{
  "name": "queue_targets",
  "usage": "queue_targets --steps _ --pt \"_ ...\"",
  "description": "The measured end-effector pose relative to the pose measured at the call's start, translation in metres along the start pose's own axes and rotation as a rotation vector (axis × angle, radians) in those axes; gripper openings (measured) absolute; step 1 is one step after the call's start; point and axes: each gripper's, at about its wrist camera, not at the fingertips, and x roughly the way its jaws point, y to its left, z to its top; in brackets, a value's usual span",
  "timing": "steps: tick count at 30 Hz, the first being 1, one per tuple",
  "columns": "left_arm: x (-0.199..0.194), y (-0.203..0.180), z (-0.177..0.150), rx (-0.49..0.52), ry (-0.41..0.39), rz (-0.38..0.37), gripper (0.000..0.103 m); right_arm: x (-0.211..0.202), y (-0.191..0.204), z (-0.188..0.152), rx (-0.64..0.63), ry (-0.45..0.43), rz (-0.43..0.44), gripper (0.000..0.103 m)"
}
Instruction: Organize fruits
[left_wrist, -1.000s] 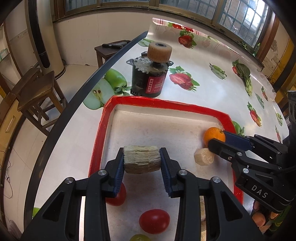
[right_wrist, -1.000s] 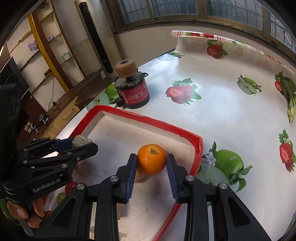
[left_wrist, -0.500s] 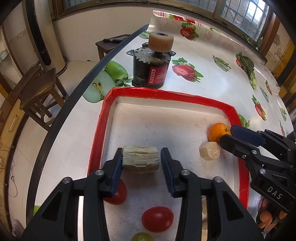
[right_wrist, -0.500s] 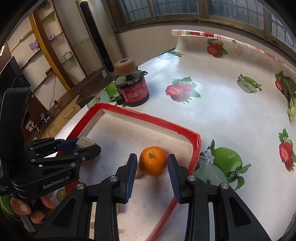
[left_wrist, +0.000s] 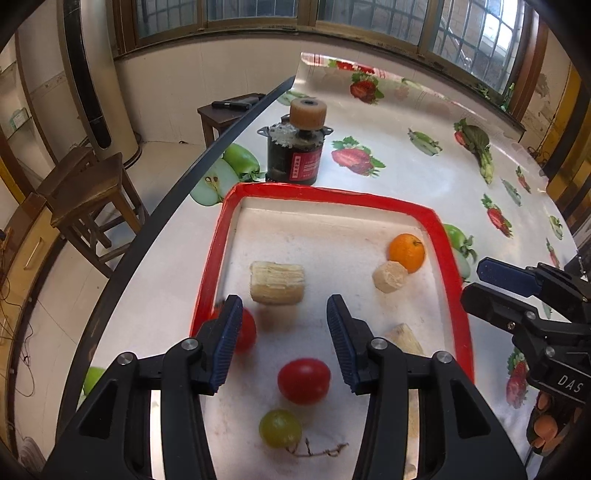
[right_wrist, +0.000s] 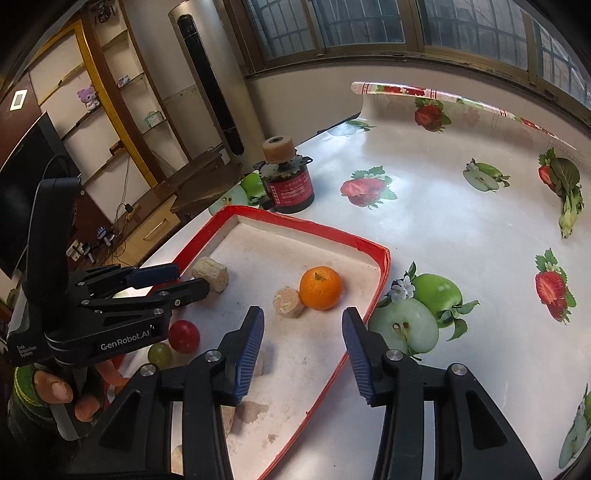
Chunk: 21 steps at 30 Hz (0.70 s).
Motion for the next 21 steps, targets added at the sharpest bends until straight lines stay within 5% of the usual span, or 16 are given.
queue_targets --steps 9,21 --pt "-0.033 -0.011 -0.024 0.019 -0.063 0.025 0.046 -0.027 0.013 -0.020 -0.049 -0.010 0.028 0.047" --pt "-0.075 -0.018 -0.064 0.030 -0.130 0.060 0.046 -0.060 0.028 -0.055 -0.204 -0.015 0.082 0.061"
